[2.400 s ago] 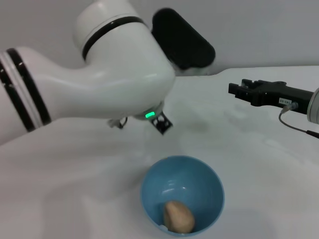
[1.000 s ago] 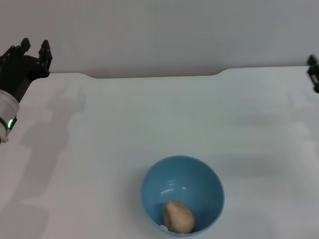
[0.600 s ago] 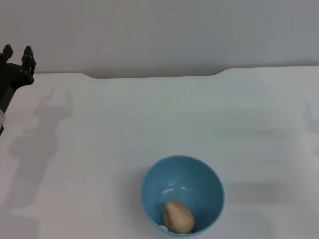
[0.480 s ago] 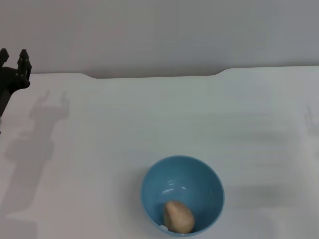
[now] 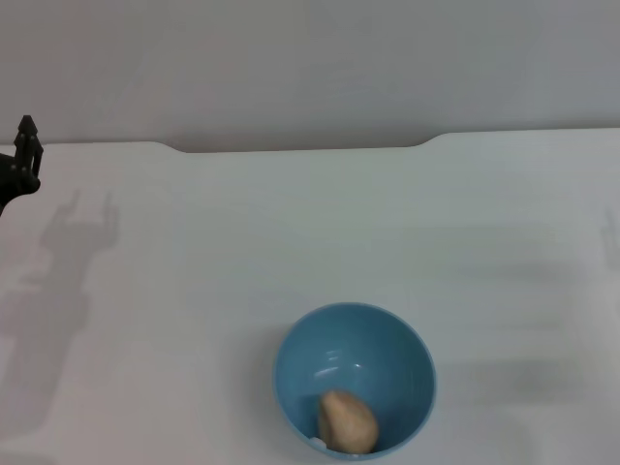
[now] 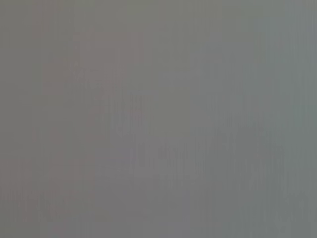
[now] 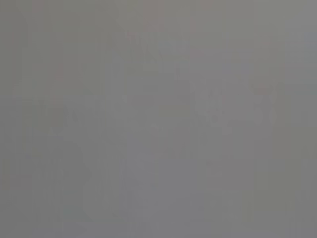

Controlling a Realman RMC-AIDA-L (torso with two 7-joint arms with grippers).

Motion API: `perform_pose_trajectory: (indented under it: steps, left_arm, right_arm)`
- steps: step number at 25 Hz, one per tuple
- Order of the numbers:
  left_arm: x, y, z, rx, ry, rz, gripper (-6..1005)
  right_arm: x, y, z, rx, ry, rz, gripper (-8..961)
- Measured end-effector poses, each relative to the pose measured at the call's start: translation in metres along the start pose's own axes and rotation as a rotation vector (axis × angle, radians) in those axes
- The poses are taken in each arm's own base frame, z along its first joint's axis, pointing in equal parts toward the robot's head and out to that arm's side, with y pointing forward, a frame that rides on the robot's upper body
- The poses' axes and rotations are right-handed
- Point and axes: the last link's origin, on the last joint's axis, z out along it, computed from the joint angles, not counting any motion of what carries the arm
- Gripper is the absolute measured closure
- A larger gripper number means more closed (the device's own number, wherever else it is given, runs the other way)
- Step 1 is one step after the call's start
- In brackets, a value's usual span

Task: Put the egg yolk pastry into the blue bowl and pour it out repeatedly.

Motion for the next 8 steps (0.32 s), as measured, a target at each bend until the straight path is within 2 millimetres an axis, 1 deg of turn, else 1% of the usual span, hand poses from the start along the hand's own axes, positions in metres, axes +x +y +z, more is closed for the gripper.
perform_pose_trajectory:
  steps: [3,8]
  left_arm:
    - [-0.0021,-0.0002,-0.0027,0.002,-0.005,-0.001,591]
    - [-0.0047,-0.0010,-0.0050,0.005,-0.013,-0.006,591]
  right_arm:
    - [0.0011,0.0000,0.0052,0.000,0.016,-0.001,521]
    - [-0.0007,-0.0002,0.0081,-0.001,0.008,-0.003,521]
